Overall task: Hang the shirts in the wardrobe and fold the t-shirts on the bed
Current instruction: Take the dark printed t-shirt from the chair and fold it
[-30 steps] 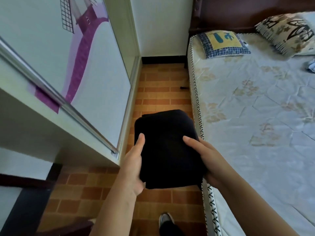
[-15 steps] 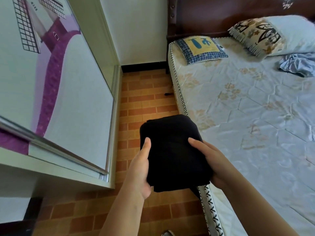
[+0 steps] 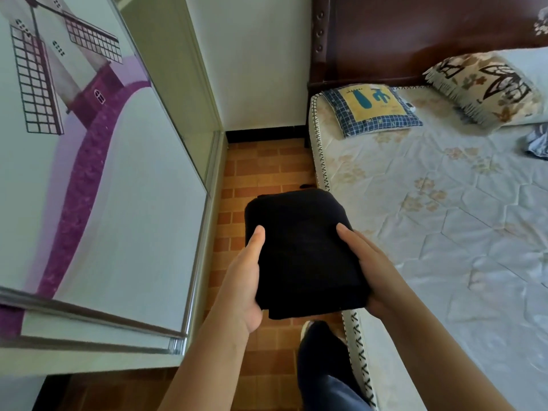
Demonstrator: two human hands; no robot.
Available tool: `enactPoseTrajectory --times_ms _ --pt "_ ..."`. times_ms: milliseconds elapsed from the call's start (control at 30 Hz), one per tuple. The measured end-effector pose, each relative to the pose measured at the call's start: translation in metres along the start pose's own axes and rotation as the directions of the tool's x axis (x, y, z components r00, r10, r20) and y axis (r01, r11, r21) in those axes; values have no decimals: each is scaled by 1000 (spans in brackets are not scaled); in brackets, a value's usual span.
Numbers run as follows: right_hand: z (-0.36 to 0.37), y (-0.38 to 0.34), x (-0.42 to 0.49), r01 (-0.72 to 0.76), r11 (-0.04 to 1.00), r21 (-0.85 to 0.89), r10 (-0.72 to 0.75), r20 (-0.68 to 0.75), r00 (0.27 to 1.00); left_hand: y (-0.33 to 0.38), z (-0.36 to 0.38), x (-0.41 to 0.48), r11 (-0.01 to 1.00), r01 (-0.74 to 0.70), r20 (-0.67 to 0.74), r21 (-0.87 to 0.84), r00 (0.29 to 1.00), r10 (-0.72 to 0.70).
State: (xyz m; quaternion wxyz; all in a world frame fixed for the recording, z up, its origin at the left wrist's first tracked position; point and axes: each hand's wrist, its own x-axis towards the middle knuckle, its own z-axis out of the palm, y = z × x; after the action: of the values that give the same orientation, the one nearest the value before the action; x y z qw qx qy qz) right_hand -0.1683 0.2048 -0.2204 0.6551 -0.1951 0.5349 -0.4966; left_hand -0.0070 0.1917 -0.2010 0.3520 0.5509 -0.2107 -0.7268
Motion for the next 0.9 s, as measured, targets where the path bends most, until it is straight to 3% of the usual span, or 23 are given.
enactPoseTrajectory --times_ms 267,467,900 --pt "-7 -100 113 -15 999 -46 20 107 994 82 71 86 999 -51 -99 4 994 52" --pt "7 -136 176 -59 997 -54 66 154 986 127 85 135 998 -51 -136 -20 990 48" --pt "67 -199 340 -87 994 -70 94 102 990 239 74 290 998 27 -126 -61 991 -34"
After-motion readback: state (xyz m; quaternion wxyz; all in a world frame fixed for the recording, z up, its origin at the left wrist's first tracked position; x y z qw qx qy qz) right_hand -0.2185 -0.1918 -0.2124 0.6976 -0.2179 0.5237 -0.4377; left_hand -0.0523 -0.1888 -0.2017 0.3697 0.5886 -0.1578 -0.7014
